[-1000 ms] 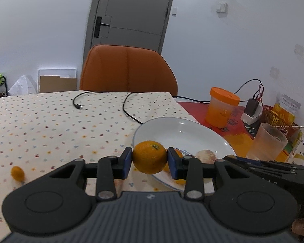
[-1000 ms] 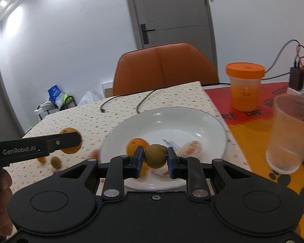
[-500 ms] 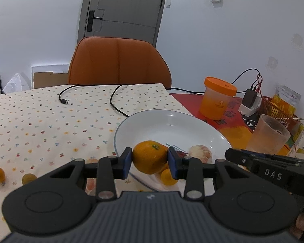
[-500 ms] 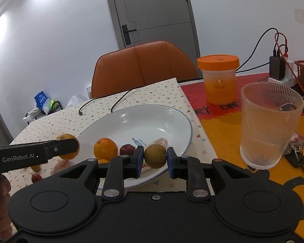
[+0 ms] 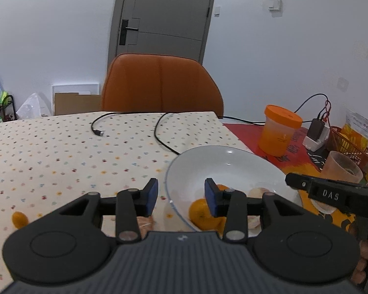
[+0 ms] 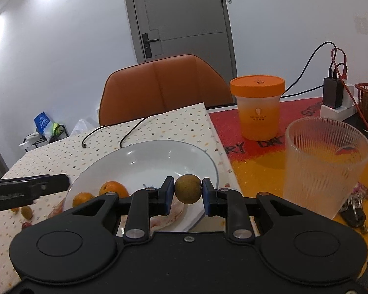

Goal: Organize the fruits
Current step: 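Carry both fruits over the white bowl and open both tools to drop them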

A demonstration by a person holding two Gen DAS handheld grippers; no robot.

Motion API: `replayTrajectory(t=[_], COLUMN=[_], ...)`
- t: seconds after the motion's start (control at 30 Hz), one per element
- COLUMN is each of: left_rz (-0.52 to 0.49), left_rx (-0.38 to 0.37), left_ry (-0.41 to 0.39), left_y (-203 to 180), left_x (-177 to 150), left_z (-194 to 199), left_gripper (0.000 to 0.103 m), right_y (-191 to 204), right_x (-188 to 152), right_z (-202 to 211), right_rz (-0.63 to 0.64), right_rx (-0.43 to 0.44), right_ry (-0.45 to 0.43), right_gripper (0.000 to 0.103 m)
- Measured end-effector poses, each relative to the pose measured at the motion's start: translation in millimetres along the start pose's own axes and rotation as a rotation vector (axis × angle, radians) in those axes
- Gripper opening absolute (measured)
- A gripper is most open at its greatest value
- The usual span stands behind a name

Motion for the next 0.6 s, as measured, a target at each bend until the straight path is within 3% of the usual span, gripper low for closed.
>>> replayTrajectory(t=[0.2, 0.47, 0.6], left_rz=[0.012, 0.038, 0.048], left_rx=[0.038, 0.072, 0.09], left_ry=[-0.009, -0.01, -0.018], left_y=[18, 41, 52], left_x=[1, 0, 1], left_z=[10, 24, 35], left_gripper=[0.049, 0.051, 0.06], right_y=[3, 23, 36], right_x=[9, 13, 7], right_z=[-5, -9, -10], right_rz=[0.004, 0.011, 0.04], right_rx=[-0.003, 0.054, 0.056], right_ry=[-0.014, -0.014, 0.001], right_gripper=[0.023, 0.024, 0.038])
Point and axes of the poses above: each gripper's, at about its wrist camera, not at the fingertips, and z roughly against the way its jaws point, y to its left, x to its top, the point moved 6 cm from there along -z, roughly the way its jaws point, and after that the axes turned 5 degrees about -x, right-handed, at the moved point
